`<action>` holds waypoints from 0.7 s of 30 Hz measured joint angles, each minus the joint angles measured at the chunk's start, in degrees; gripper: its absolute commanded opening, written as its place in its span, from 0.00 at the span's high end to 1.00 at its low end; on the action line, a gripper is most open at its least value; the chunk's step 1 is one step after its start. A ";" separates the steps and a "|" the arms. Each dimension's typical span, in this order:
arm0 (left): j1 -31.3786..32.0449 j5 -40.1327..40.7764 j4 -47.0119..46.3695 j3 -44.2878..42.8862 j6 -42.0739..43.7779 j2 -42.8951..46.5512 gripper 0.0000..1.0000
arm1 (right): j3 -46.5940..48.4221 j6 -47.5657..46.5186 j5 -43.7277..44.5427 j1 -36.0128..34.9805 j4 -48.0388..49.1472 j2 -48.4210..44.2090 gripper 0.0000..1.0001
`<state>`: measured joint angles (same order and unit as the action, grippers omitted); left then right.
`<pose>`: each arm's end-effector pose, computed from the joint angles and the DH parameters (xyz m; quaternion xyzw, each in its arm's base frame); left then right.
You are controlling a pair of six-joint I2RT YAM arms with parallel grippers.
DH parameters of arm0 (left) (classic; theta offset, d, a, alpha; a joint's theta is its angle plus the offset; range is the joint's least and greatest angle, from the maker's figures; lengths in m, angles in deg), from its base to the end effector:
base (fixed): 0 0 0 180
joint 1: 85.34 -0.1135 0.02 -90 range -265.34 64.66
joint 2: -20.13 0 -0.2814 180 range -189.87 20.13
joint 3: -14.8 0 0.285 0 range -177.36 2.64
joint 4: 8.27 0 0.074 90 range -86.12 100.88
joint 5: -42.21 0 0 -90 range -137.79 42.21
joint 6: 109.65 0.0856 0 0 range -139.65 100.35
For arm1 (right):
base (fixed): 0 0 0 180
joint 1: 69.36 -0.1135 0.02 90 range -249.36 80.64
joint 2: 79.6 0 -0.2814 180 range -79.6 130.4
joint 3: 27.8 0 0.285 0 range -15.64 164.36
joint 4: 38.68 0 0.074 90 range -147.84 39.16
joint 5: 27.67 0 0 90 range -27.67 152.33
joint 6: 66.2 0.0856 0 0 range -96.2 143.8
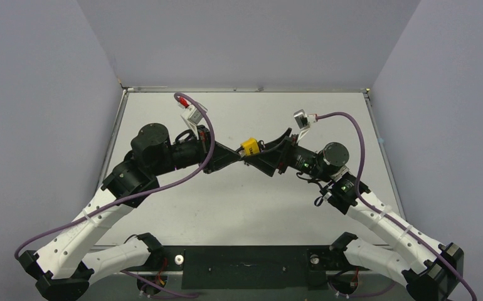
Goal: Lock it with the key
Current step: Lock the lock.
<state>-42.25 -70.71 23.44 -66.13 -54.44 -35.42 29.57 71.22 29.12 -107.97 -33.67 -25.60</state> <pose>0.1746 -0.2089 0.4509 0.1850 0.7187 -0.5260 0.4154 0.1920 0.2133 0.3791 -0.1676 0.6411 0.6314 0.4029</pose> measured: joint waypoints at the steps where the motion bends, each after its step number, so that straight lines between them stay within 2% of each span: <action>1: 0.00 0.00 0.00 -0.02 0.09 0.00 1.00 | -0.48 0.42 -0.39 0.57 0.46 -0.35 0.30; 14: -0.02 -4.72 4.17 -4.31 3.02 0.00 1.00 | -6.84 4.74 -6.29 9.16 7.17 -7.02 0.29; 21: -0.02 -9.84 9.49 -6.99 6.60 0.42 1.00 | -7.30 6.54 -9.84 9.75 10.32 -8.55 0.35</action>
<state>-42.27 -80.55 32.92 -73.12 -47.83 -35.00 22.27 77.75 19.28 -98.22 -23.35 -34.15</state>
